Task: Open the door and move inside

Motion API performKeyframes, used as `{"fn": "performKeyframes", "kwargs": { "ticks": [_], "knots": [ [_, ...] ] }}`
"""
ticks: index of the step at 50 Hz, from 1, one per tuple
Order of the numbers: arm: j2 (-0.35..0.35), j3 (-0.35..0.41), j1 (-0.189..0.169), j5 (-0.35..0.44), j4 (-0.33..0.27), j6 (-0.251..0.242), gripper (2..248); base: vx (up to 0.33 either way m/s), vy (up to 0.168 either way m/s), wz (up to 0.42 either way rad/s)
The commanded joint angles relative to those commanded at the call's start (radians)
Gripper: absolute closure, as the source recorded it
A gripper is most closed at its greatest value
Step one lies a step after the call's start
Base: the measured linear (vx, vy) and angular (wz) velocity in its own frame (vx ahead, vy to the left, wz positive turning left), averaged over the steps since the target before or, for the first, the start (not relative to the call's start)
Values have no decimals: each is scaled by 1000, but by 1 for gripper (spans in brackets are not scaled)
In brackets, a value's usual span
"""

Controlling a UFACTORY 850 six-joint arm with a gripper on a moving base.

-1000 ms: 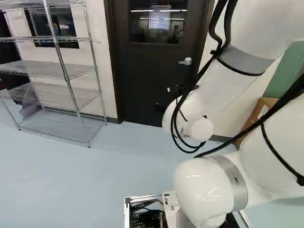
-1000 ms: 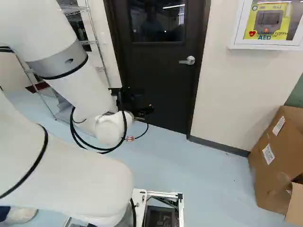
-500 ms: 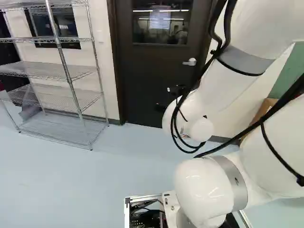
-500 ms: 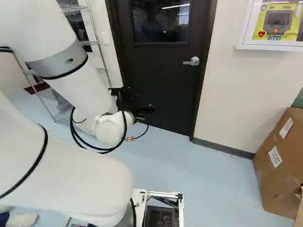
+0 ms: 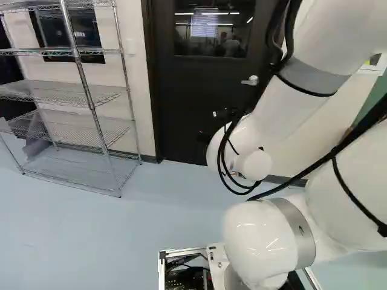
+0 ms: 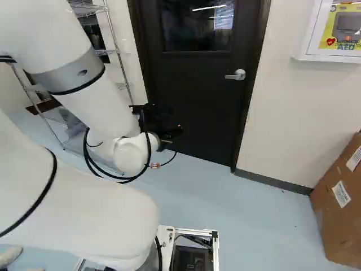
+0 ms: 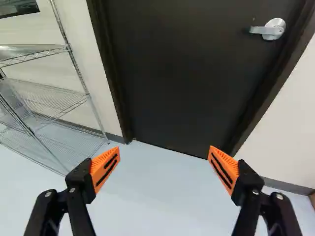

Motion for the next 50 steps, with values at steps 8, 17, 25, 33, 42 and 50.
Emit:
{"fn": "performKeyframes", "kwargs": {
  "ticks": [8, 17, 25, 33, 42, 50],
  "knots": [
    [0, 0, 0, 0, 0, 0, 3, 141, 104, -23],
    [0, 0, 0, 0, 0, 0, 3, 154, 98, -22],
    [0, 0, 0, 0, 0, 0, 3, 148, 77, -74],
    [0, 0, 0, 0, 0, 0, 3, 152, 47, -214],
    [0, 0, 0, 0, 0, 0, 3, 153, 43, -238],
    [0, 0, 0, 0, 0, 0, 3, 157, 46, -246]
  ]
}}
